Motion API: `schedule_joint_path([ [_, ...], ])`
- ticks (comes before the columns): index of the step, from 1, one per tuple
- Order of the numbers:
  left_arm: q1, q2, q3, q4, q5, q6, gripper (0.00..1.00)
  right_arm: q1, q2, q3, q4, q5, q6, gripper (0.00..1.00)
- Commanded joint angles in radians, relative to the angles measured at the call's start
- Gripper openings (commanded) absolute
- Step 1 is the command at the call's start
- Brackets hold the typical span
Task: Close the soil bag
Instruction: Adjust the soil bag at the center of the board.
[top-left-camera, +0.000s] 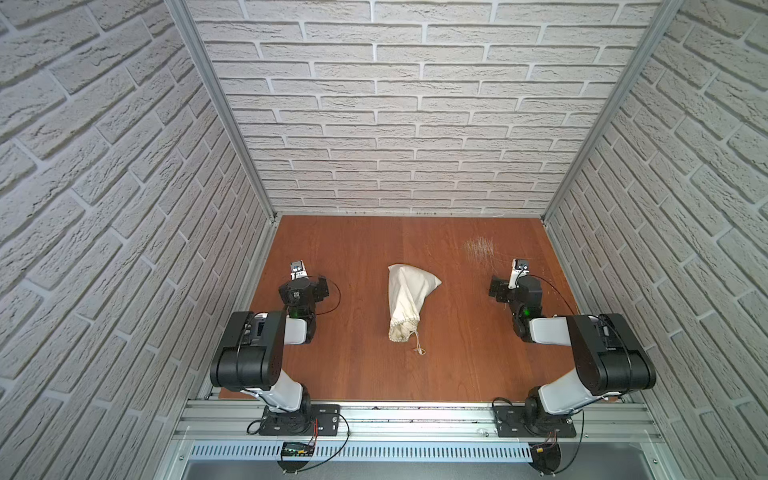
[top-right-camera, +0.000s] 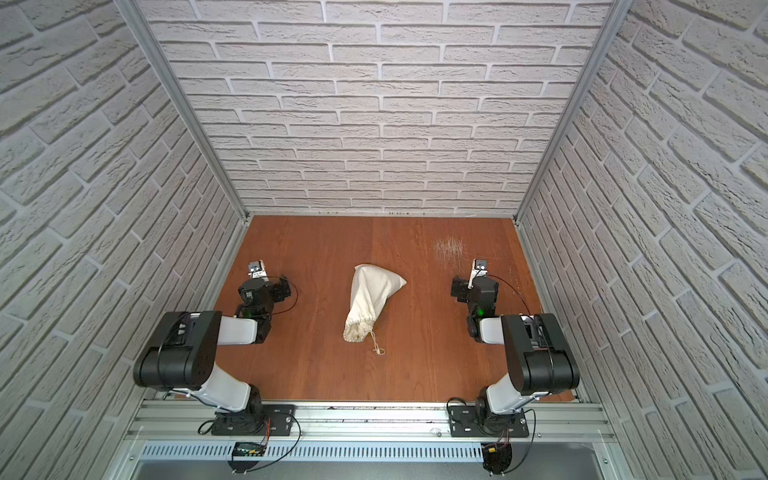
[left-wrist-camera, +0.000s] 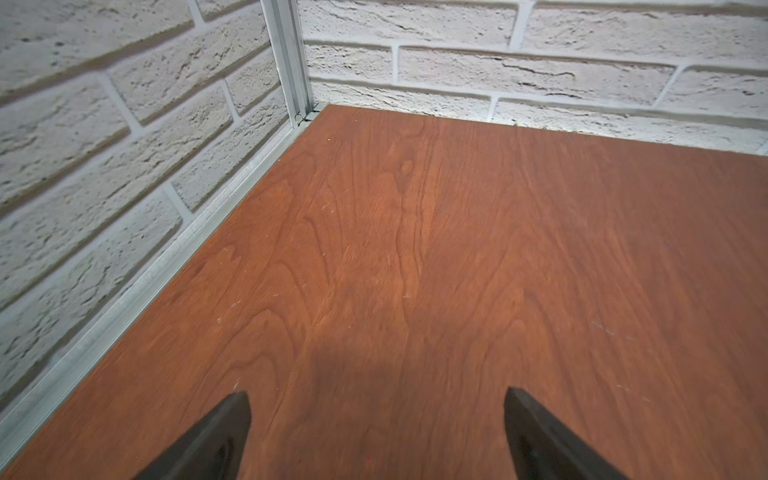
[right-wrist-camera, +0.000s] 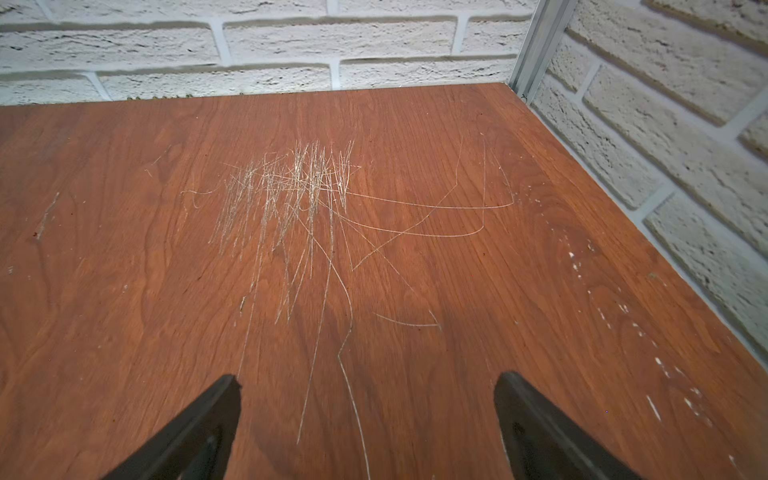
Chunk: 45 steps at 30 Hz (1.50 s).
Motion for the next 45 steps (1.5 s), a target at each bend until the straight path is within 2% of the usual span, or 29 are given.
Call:
schedule_joint_path([
  [1,0.009,-0.020,-0.011,0.024,0.007,0.011,0.98,-0.006,-0.028,-0.010,0.024,-0.004,-0.008,0.99],
  [20,0.010,-0.023,-0.013,0.028,0.009,0.010,0.98,-0.006,-0.037,-0.009,0.018,0.002,-0.005,0.99],
  [21,0.007,-0.039,-0.002,-0.027,-0.006,0.007,0.98,-0.005,-0.061,0.007,-0.032,0.013,-0.002,0.99],
  [22,0.006,-0.087,0.038,-0.166,-0.009,0.009,0.98,-0.005,-0.102,0.049,-0.156,0.027,-0.001,0.99],
  [24,0.006,-0.205,0.217,-0.539,-0.089,-0.042,0.98,-0.004,-0.147,0.215,-0.482,0.095,0.065,0.99],
  [25,0.007,-0.225,0.306,-0.718,-0.144,-0.076,0.98,-0.005,-0.146,0.273,-0.598,0.089,0.103,0.99],
  [27,-0.006,-0.245,0.450,-0.943,-0.188,-0.096,0.98,0.001,-0.139,0.383,-0.749,-0.019,0.150,0.99],
  [29,-0.035,-0.280,0.525,-1.091,-0.256,-0.165,0.98,0.019,-0.146,0.447,-0.862,-0.154,0.199,0.99],
  [30,-0.046,-0.298,0.544,-1.140,-0.256,-0.210,0.98,0.037,-0.157,0.453,-0.882,-0.201,0.195,0.99],
  [32,-0.050,-0.323,0.596,-1.279,-0.203,-0.315,0.98,0.085,-0.171,0.482,-0.962,-0.209,0.173,0.99],
  [33,-0.058,-0.330,0.620,-1.331,-0.138,-0.333,0.98,0.123,-0.176,0.509,-1.018,-0.201,0.158,0.99],
  [37,-0.166,-0.395,0.643,-1.417,-0.055,-0.362,0.98,0.246,-0.207,0.623,-1.257,-0.169,0.157,0.99],
  [41,-0.279,-0.458,0.651,-1.466,0.055,-0.376,0.98,0.311,-0.303,0.636,-1.346,-0.272,0.222,0.99],
  [45,-0.347,-0.505,0.631,-1.481,0.192,-0.387,0.98,0.350,-0.382,0.632,-1.416,-0.380,0.296,1.00],
])
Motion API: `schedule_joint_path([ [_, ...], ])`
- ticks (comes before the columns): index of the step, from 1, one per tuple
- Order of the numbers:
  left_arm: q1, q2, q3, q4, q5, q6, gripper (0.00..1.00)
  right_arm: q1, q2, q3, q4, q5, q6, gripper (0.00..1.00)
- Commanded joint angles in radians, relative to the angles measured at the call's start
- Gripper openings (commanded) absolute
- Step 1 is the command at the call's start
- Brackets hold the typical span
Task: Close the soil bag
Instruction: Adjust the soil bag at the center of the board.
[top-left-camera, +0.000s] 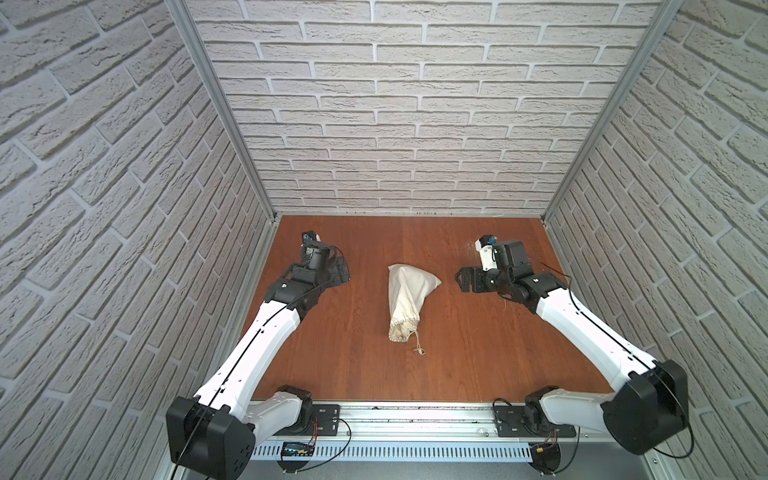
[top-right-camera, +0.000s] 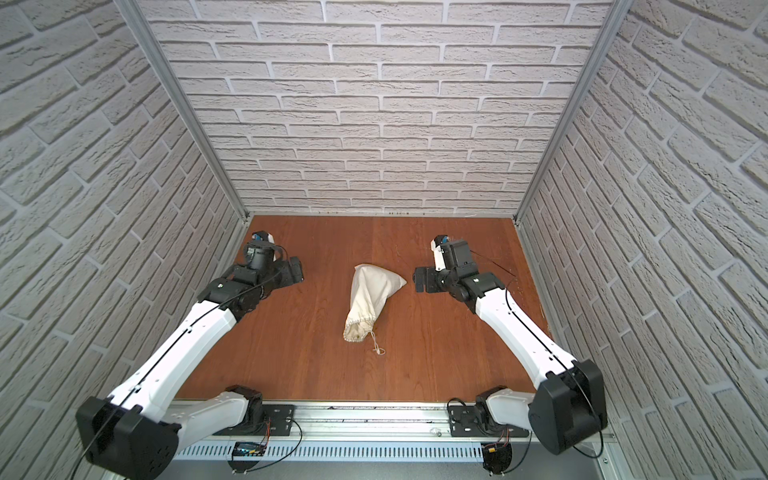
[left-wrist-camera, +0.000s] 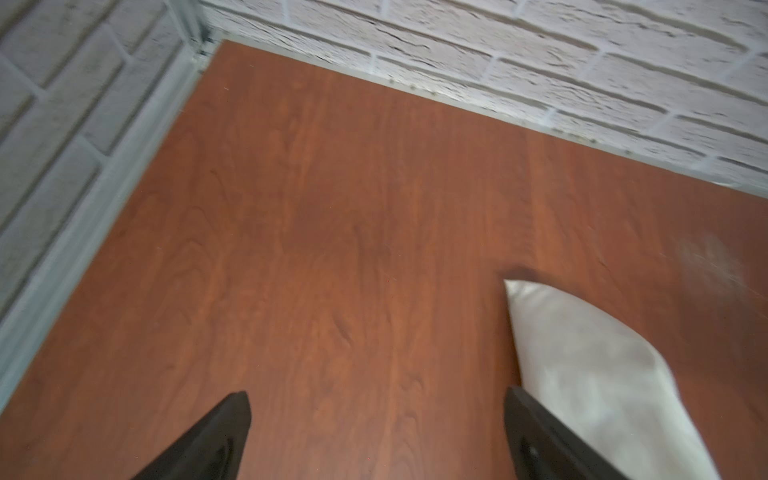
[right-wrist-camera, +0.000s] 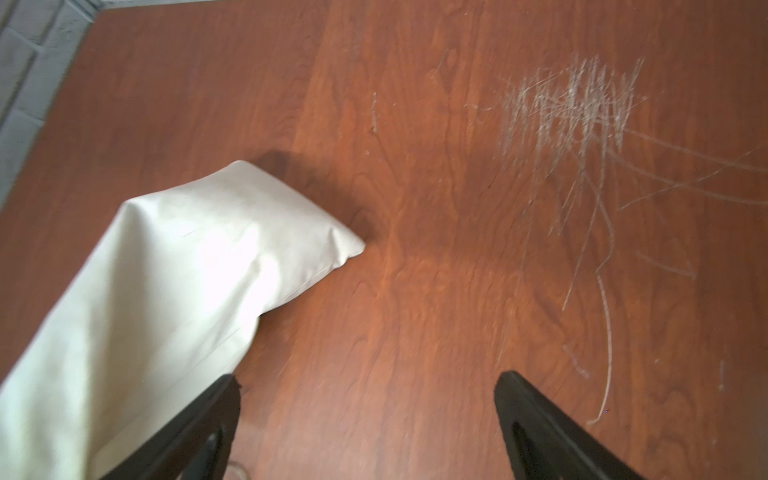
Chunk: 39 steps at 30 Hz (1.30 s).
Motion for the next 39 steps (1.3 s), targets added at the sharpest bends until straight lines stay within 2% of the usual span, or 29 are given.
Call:
schedule_joint_path([
  [1,-0.047,-0.043,-0.009,-0.046,0.167,-0.025,0.98,0.027,-0.078,0.016,-0.117,-0.125,0.091,1.00],
  [4,-0.115,-0.067,-0.026,-0.057,0.241,-0.008,0.98,0.065,-0.129,-0.007,-0.150,-0.187,0.132,0.97],
  [10,-0.274,-0.140,-0.080,-0.081,0.284,0.000,0.98,0.160,-0.223,-0.086,-0.188,-0.213,0.180,0.93],
  [17,-0.402,-0.173,-0.144,-0.066,0.267,-0.024,0.98,0.296,-0.255,-0.145,-0.171,-0.156,0.231,0.88],
  [23,-0.531,-0.110,-0.150,-0.061,0.205,-0.033,0.98,0.411,-0.212,-0.182,-0.097,-0.110,0.262,0.82],
  [30,-0.566,-0.116,-0.179,-0.059,0.187,-0.057,0.97,0.497,-0.101,-0.171,-0.019,-0.073,0.256,0.80],
  [39,-0.568,-0.062,-0.227,-0.002,0.140,-0.095,0.91,0.520,-0.008,-0.130,0.015,-0.058,0.228,0.78],
])
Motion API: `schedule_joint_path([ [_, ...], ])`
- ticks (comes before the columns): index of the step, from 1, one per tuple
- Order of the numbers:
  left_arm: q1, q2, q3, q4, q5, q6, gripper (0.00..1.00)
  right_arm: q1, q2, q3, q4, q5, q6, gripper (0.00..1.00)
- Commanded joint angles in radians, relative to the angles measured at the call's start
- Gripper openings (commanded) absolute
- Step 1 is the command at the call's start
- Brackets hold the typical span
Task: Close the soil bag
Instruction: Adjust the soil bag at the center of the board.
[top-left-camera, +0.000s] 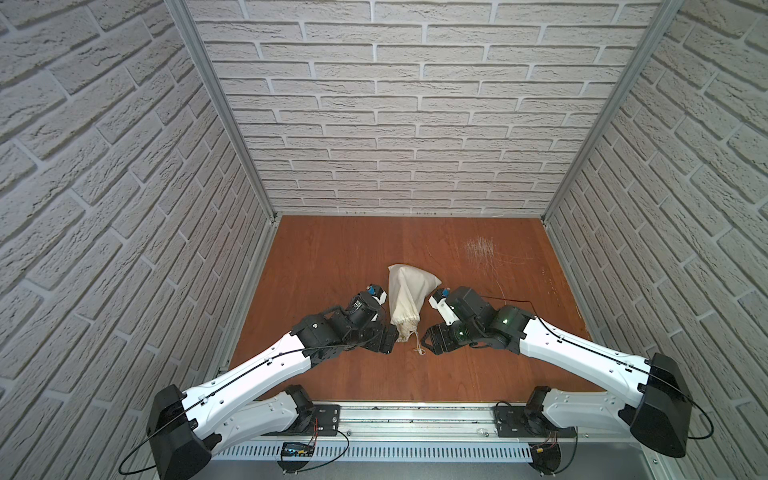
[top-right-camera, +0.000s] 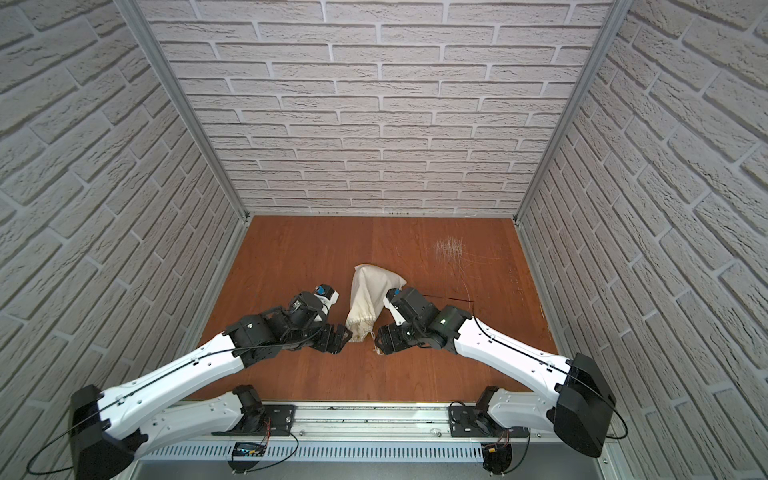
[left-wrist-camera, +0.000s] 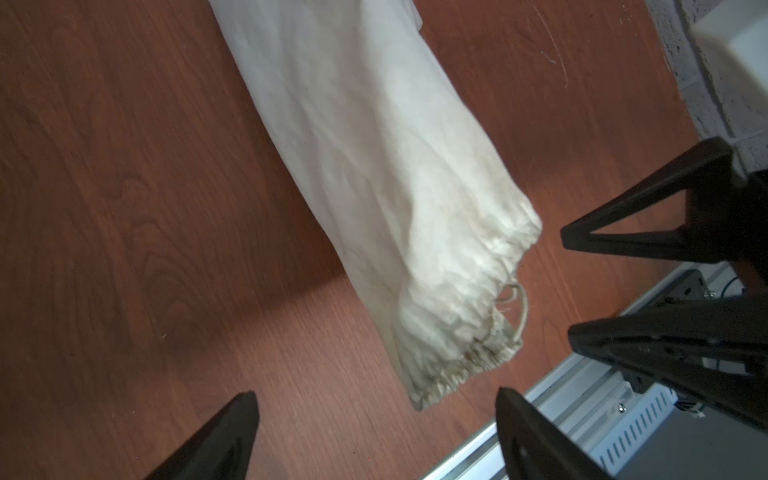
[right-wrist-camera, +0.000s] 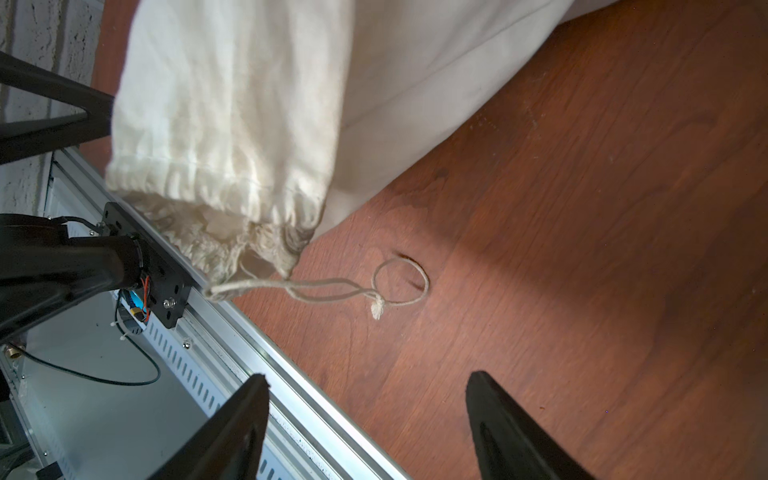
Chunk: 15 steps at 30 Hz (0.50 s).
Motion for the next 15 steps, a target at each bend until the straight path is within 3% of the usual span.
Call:
schedule_joint_path([
  [1,-0.005,0.040,-0.010,0.063,-0.040,-0.019,0.90,0.011,0.001,0.030,0.044,0.021,-0.020,0.78],
  [7,-0.003,0.139,0.034,0.098,-0.073,-0.002,0.85,0.010,0.010,0.030,0.039,0.045,-0.036,0.78],
  [15,0.014,0.217,0.088,0.120,-0.086,0.010,0.61,0.008,0.045,0.046,0.043,0.065,-0.065,0.77],
])
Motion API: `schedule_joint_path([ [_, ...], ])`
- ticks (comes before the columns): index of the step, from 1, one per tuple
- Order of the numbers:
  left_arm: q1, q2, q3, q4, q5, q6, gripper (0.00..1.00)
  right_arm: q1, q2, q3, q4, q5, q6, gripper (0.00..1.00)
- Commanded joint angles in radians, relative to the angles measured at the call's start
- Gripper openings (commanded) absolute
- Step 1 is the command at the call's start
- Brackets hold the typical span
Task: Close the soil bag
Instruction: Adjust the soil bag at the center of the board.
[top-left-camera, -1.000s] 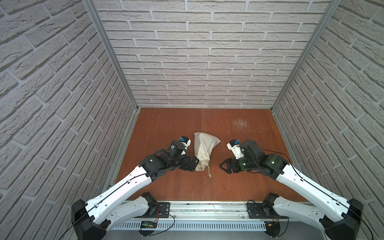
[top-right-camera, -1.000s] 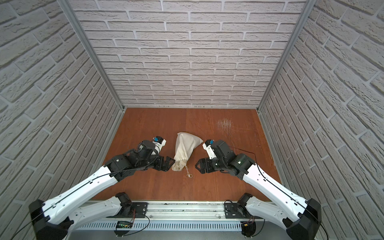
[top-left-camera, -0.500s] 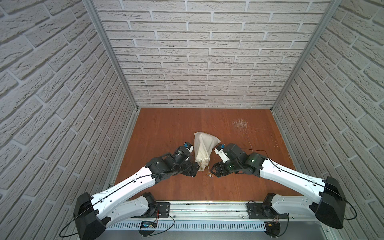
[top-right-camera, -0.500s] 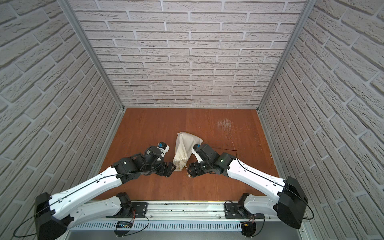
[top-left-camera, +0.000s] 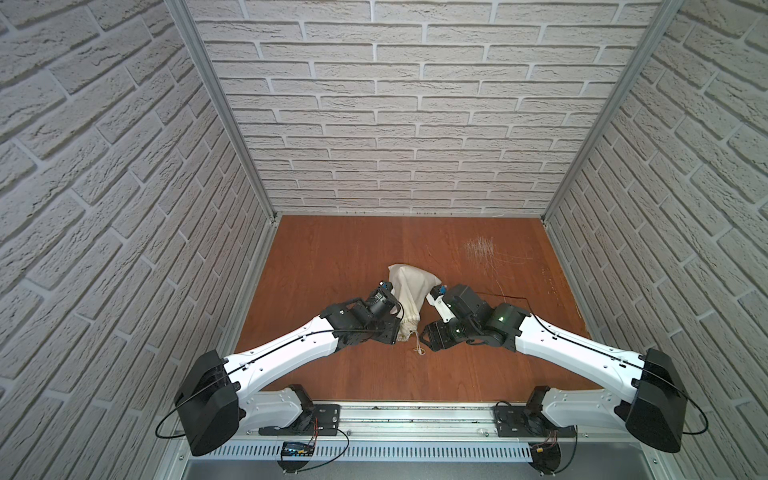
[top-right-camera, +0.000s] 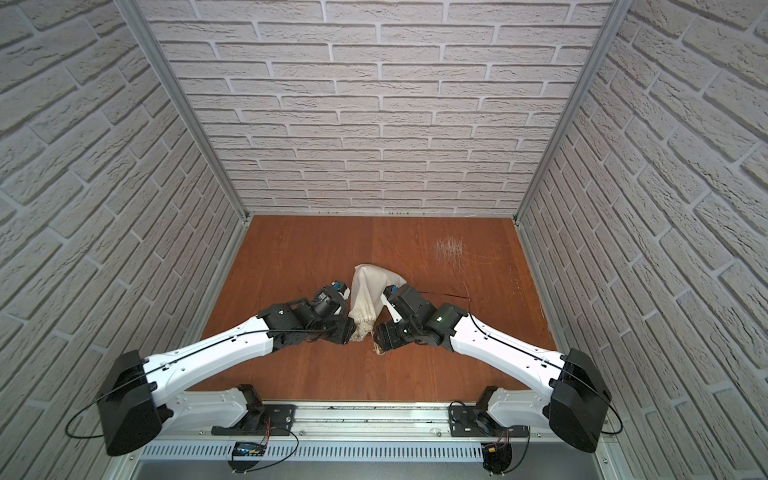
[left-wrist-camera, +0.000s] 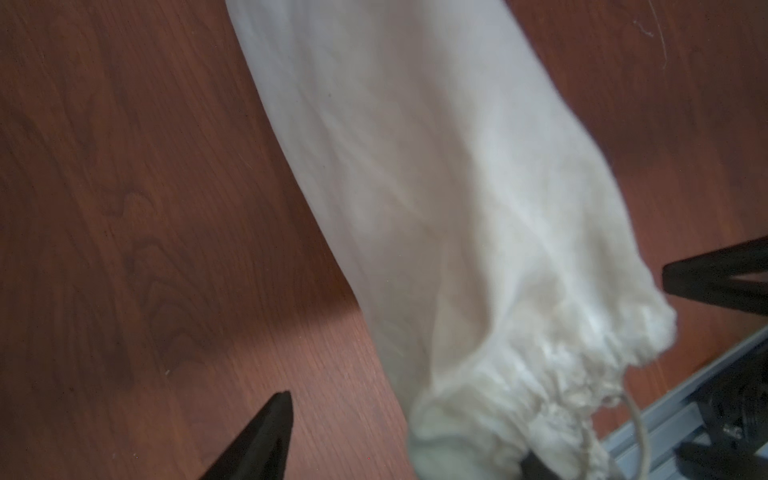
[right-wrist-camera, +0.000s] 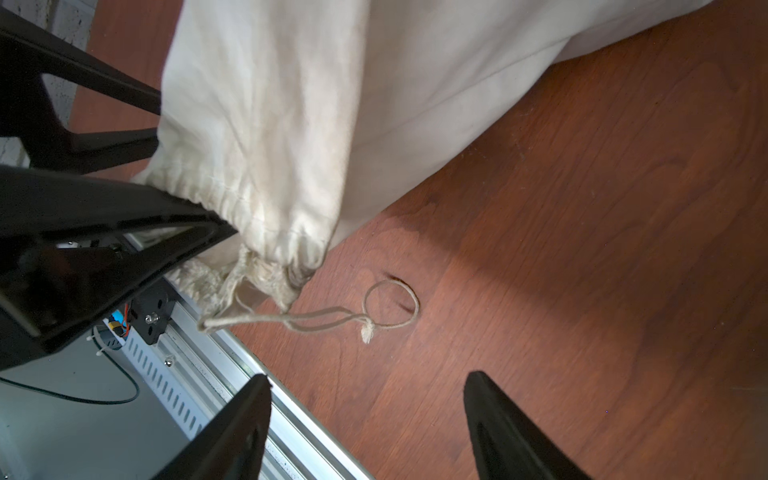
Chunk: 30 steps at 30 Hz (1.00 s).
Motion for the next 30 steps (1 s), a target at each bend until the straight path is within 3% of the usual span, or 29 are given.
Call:
schedule_joint_path([
  [1,0.013,-0.003,0.034,0.052,-0.010,0.005,0.58,0.007,0.018,0.033,0.027,0.024,-0.030,0.76],
  [5,0.038,0.007,0.043,0.049,0.005,0.009,0.45,-0.002,0.046,0.067,0.030,0.036,-0.051,0.75],
  [9,0.044,0.007,0.042,0.056,0.019,0.012,0.25,-0.006,0.091,0.131,0.019,0.034,-0.091,0.73],
  [14,0.047,0.013,0.047,0.079,0.015,0.012,0.09,-0.006,0.163,0.234,-0.018,0.039,-0.138,0.72],
  [30,0.048,0.010,0.083,0.087,0.036,0.025,0.06,0.003,0.256,0.361,-0.088,0.123,-0.198,0.66],
])
